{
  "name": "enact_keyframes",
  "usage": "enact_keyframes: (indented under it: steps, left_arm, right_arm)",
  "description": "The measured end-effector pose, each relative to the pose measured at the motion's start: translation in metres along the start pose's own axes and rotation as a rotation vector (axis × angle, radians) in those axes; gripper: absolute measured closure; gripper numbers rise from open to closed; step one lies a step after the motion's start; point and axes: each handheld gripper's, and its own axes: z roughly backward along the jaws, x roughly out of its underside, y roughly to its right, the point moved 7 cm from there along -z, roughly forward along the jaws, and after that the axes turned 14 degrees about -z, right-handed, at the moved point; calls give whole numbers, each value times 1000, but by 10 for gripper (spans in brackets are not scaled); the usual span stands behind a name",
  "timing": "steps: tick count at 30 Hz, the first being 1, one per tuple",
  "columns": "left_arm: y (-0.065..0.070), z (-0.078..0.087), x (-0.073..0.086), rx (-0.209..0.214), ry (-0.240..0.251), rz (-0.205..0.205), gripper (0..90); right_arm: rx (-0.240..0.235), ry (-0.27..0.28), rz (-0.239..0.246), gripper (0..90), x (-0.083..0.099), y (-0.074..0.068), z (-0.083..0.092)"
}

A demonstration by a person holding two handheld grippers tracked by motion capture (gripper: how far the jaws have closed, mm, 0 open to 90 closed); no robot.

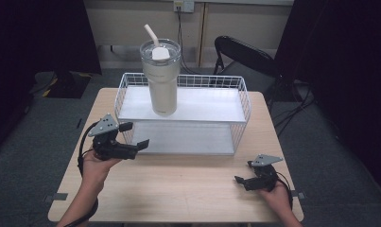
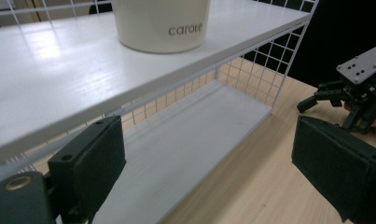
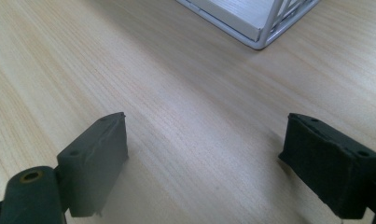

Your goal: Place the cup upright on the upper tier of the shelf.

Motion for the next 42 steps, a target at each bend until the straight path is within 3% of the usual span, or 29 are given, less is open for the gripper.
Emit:
enact_keyframes:
  steps: [18, 42]
  left_arm:
    - [14, -13, 54, 42, -45, 41, 92]
    - [23, -21, 109, 46, -107, 95, 92]
  right_arm:
    - [2, 0, -1, 135, 0, 0, 0]
    - [3, 0, -2, 135, 0, 0, 0]
